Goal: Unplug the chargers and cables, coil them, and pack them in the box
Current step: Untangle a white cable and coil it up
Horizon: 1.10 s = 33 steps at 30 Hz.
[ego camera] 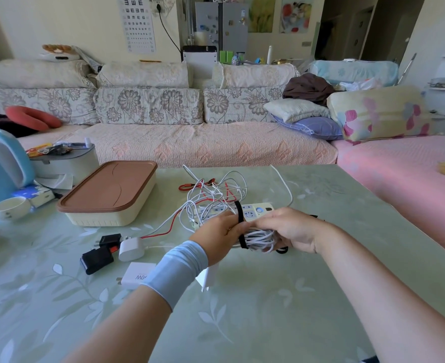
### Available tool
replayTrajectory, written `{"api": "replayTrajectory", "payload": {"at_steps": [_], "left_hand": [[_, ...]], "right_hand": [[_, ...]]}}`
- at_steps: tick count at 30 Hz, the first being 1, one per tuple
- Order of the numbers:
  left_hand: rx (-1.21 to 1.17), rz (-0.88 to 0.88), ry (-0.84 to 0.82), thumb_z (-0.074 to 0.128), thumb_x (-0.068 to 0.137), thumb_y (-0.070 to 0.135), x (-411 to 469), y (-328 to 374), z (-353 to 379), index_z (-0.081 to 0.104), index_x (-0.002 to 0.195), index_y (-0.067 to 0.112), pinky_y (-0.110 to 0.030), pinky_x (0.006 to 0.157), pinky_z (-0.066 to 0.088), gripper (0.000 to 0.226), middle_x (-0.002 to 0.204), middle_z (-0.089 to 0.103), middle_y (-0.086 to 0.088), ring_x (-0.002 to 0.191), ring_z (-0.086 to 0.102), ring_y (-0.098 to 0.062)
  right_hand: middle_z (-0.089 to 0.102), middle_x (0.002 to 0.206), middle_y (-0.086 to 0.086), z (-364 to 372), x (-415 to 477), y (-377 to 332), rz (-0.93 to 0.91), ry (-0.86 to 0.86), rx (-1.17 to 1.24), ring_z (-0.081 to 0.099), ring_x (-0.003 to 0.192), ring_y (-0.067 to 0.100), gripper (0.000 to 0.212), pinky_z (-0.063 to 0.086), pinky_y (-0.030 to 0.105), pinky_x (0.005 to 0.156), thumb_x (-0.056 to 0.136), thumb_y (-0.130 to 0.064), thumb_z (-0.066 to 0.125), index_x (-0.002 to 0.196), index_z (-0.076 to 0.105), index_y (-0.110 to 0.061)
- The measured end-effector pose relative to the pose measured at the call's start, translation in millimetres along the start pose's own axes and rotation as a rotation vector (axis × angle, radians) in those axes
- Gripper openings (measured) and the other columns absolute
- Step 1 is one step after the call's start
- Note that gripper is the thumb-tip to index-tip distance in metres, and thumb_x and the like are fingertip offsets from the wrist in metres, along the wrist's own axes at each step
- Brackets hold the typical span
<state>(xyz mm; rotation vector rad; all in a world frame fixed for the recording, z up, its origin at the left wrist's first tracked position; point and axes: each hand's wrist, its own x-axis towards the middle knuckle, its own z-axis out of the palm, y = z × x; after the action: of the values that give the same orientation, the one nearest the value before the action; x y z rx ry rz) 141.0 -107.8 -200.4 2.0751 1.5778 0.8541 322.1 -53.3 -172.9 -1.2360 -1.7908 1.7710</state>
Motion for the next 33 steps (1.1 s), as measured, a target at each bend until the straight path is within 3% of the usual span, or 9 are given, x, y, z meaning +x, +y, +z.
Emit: {"api": "replayTrajectory", "payload": {"at_steps": [2,4,9,12,18,25,30,33], "left_hand": [[0.031,0.018,0.043,0.044,0.1,0.037,1,-2,3,0.064,0.089,0.013,-0.023,0.06,0.04,0.033,0.088,0.049,0.004,0.059,0.047,0.0],[0.03,0.043,0.099,0.046,0.1,0.037,2,-3,6,0.063,0.082,0.013,-0.027,0.062,0.046,0.034,0.082,0.047,0.005,0.059,0.048,-0.002],[0.019,0.093,0.236,0.051,0.098,0.031,2,-3,14,0.056,0.068,0.017,-0.037,0.066,0.052,0.033,0.075,0.044,0.005,0.064,0.055,-0.024],[0.075,0.147,0.354,0.052,0.094,0.034,2,-4,19,0.064,0.07,0.006,-0.034,0.063,0.047,0.038,0.072,0.047,0.002,0.062,0.053,-0.024],[0.074,0.168,0.526,0.055,0.088,0.043,4,0,19,0.066,0.067,0.009,-0.025,0.054,0.035,0.041,0.062,0.051,-0.001,0.053,0.045,-0.019],[0.084,0.017,0.398,0.059,0.094,0.03,3,7,16,0.047,0.061,0.017,-0.027,0.06,0.028,0.037,0.06,0.041,0.009,0.063,0.04,-0.019],[-0.089,-0.266,0.263,0.05,0.095,0.038,6,16,13,0.063,0.075,0.01,-0.029,0.059,0.046,0.037,0.067,0.069,-0.003,0.061,0.064,-0.02],[-0.322,-0.389,0.248,0.05,0.095,0.033,7,21,7,0.064,0.082,0.006,-0.025,0.048,0.043,0.034,0.073,0.072,-0.011,0.056,0.07,-0.022]], "right_hand": [[0.072,0.077,0.007,10,0,-1,-0.028,0.139,-0.108,0.066,0.061,0.013,0.017,0.051,0.022,0.053,0.09,-0.016,0.065,0.094,0.076,-0.003],[0.071,0.072,0.006,13,3,0,-0.027,0.241,-0.111,0.064,0.056,0.012,0.013,0.049,0.02,0.05,0.086,-0.015,0.07,0.086,0.077,-0.005],[0.074,0.073,0.004,16,7,-1,-0.056,0.388,-0.044,0.067,0.065,0.015,0.005,0.054,0.028,0.068,0.081,-0.016,0.076,0.081,0.079,-0.013],[0.074,0.076,0.003,16,8,-2,-0.064,0.458,0.007,0.068,0.069,0.017,0.006,0.055,0.031,0.071,0.08,-0.012,0.079,0.082,0.075,-0.017],[0.073,0.079,0.012,18,6,-3,-0.036,0.479,0.166,0.069,0.069,0.024,0.007,0.059,0.043,0.079,0.08,-0.009,0.079,0.079,0.073,-0.009],[0.073,0.085,-0.011,28,11,2,-0.157,0.713,-0.438,0.068,0.081,0.015,0.018,0.052,0.027,0.071,0.084,-0.027,0.07,0.067,0.069,-0.032],[0.072,0.089,-0.006,38,6,-4,-0.268,0.79,-0.676,0.064,0.087,0.021,0.012,0.051,0.031,0.073,0.089,-0.03,0.064,0.083,0.071,-0.023],[0.07,0.088,-0.001,46,2,-4,-0.454,0.864,-0.789,0.059,0.094,0.022,0.011,0.046,0.033,0.071,0.091,-0.027,0.062,0.086,0.07,-0.022]]}}
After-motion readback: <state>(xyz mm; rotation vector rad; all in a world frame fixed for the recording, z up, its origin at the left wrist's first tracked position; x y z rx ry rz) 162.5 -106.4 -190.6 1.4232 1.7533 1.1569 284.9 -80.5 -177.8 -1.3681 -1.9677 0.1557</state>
